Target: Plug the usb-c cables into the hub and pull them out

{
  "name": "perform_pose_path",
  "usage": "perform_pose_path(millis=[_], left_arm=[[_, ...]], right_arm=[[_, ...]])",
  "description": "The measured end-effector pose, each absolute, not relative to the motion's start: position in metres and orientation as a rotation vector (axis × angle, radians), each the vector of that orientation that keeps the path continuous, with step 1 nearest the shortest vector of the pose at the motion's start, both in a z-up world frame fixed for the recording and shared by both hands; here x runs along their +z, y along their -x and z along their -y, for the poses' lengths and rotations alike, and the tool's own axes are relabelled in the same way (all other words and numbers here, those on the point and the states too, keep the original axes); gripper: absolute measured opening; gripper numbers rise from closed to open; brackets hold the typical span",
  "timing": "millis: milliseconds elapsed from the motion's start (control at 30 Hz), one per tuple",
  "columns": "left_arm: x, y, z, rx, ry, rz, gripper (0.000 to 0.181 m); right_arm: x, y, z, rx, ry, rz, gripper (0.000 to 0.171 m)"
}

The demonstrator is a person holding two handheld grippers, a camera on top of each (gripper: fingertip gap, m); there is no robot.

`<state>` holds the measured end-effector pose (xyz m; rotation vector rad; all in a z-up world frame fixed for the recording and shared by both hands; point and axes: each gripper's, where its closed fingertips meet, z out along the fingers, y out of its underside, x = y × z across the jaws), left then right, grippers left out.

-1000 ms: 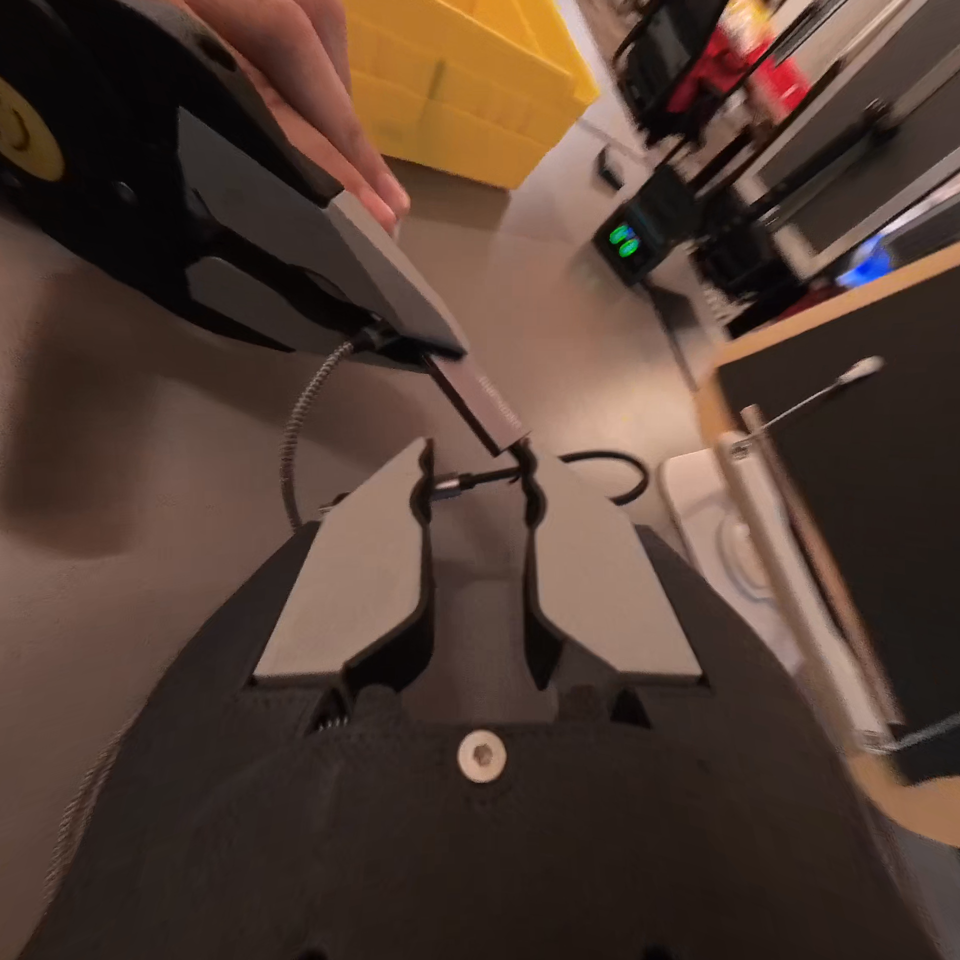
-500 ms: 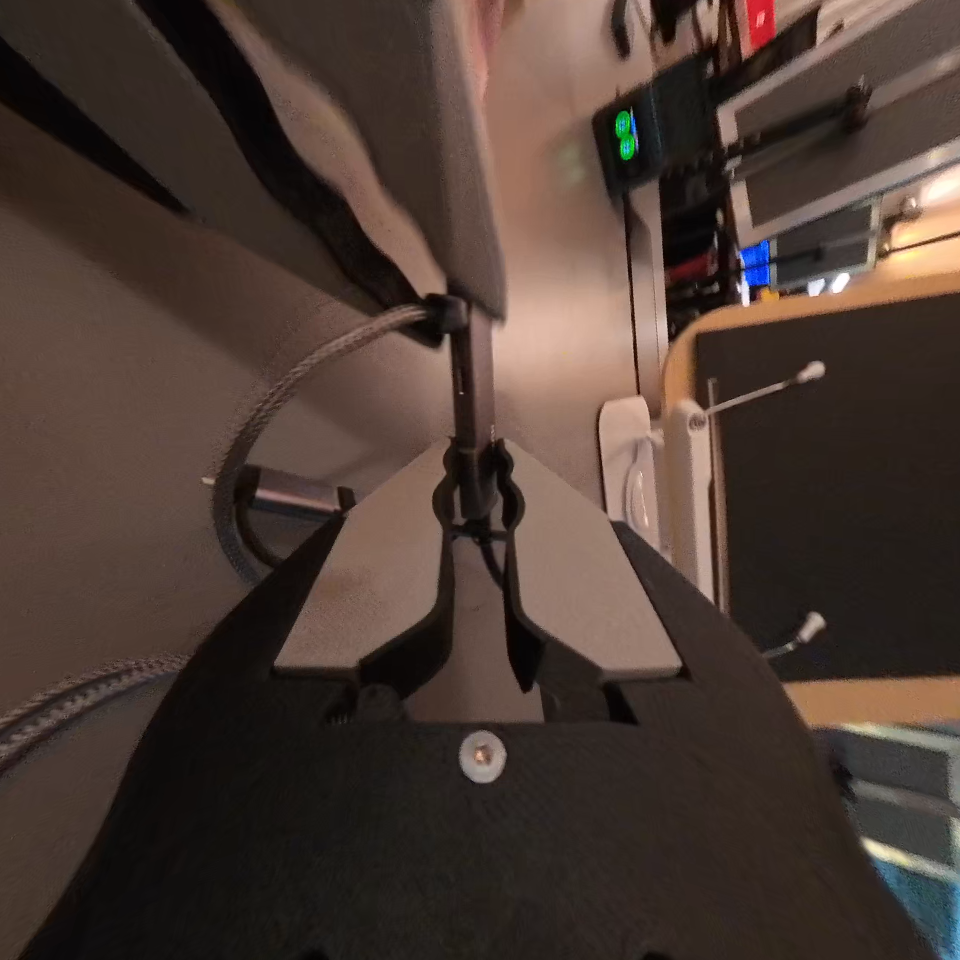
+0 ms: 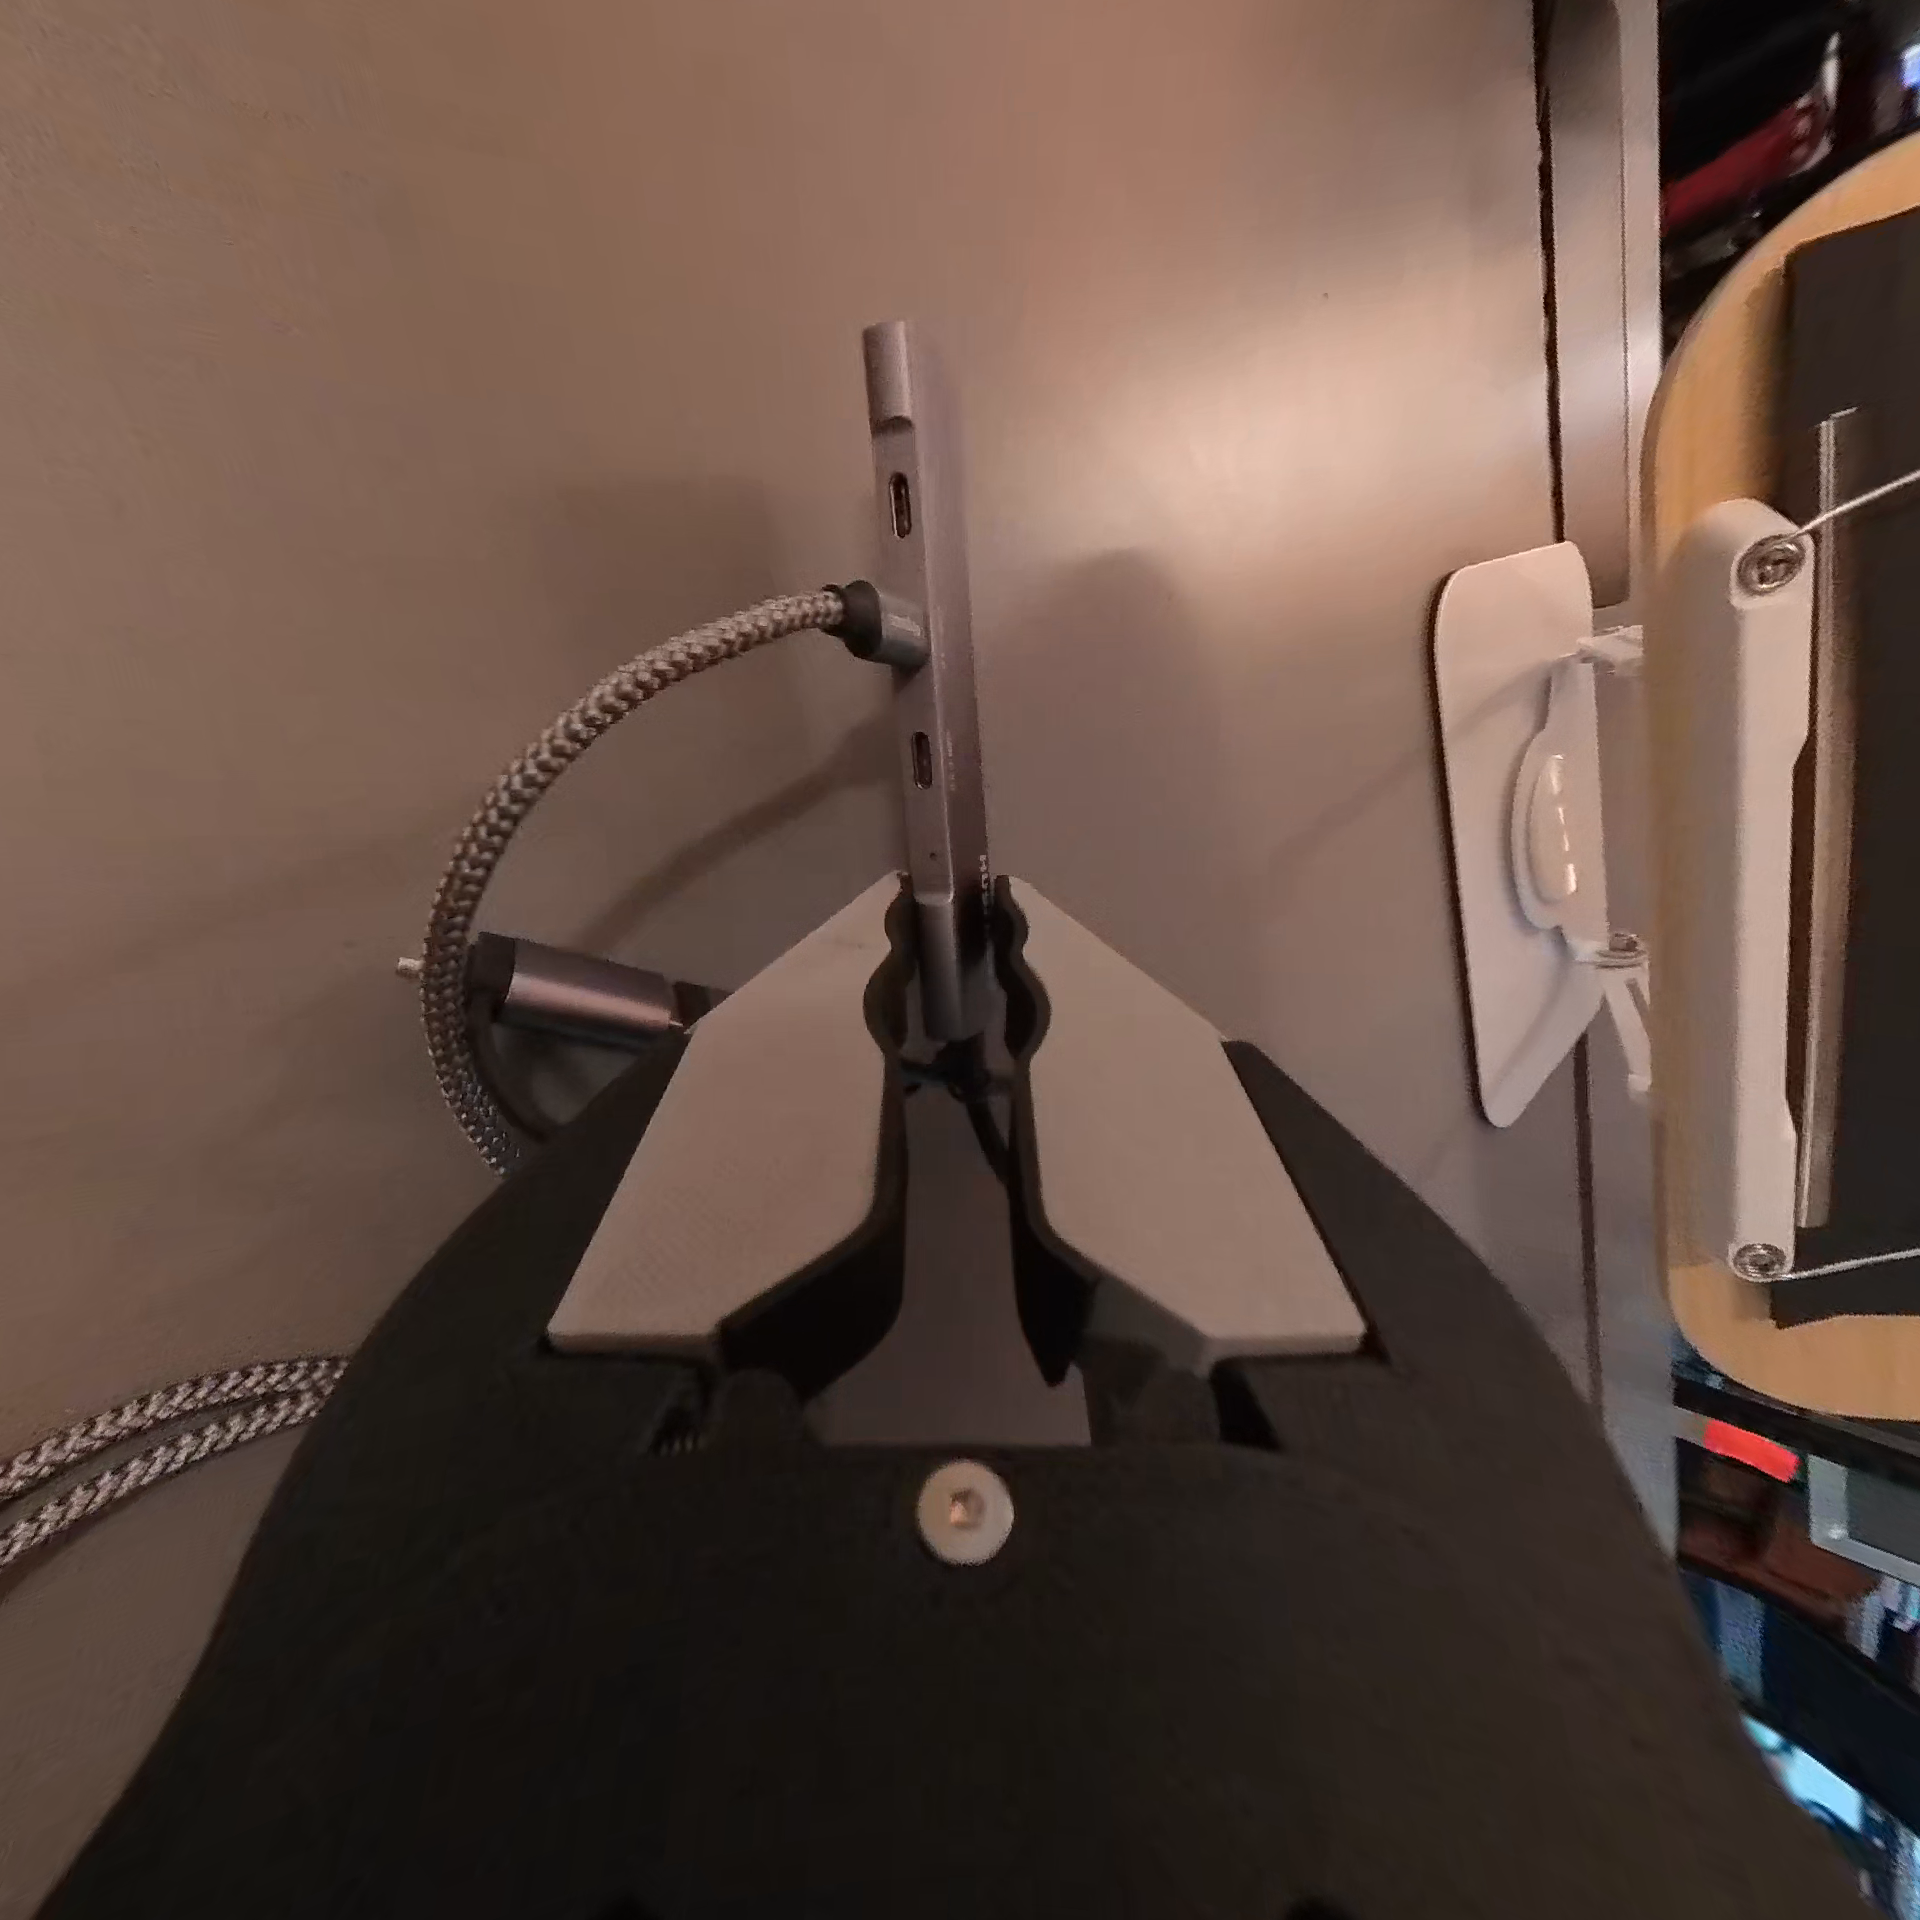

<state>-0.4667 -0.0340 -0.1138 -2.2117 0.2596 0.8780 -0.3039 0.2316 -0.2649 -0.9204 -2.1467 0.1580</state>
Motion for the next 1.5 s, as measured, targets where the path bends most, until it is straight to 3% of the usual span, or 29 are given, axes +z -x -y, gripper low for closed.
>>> perform_pose_path(millis=[33,233,500,600,767,1000,1100,1300,1500], left_arm=[[-0.124,0.487,0.05,0.887,2.307,-0.261,0.044],[-0.198,0.547,0.112,0.865,2.773,-0.478,0.051],[-0.252,0.587,0.134,1.08,2.997,-0.922,0.038],[-0.246,0.601,0.128,1.229,2.938,-0.911,0.006],[-0.172,0.599,0.112,1.546,2.629,-0.782,0.001],[-0.05,0.549,0.071,1.759,2.113,-0.469,0.0],[-0.034,0.491,0.019,1.676,1.932,-0.42,0.001],[-0.089,0.367,-0.106,1.348,1.741,-0.471,0.0],[-0.144,0.317,-0.178,1.147,1.651,-0.385,0.001]], right_arm=[[-0.265,0.304,-0.232,0.171,0.929,2.145,0.013],[-0.259,0.307,-0.232,0.253,0.977,2.107,0.034],[-0.25,0.307,-0.229,0.331,0.998,2.079,0.038],[-0.246,0.307,-0.228,0.371,0.997,2.062,0.036],[-0.234,0.307,-0.232,0.472,1.053,2.013,0.03],[-0.215,0.307,-0.219,0.723,1.086,1.973,0.034],[-0.196,0.302,-0.191,0.975,1.021,1.979,0.04],[-0.146,0.279,-0.15,1.485,0.849,1.908,0.048],[-0.125,0.279,-0.173,1.771,1.001,1.728,0.039]])
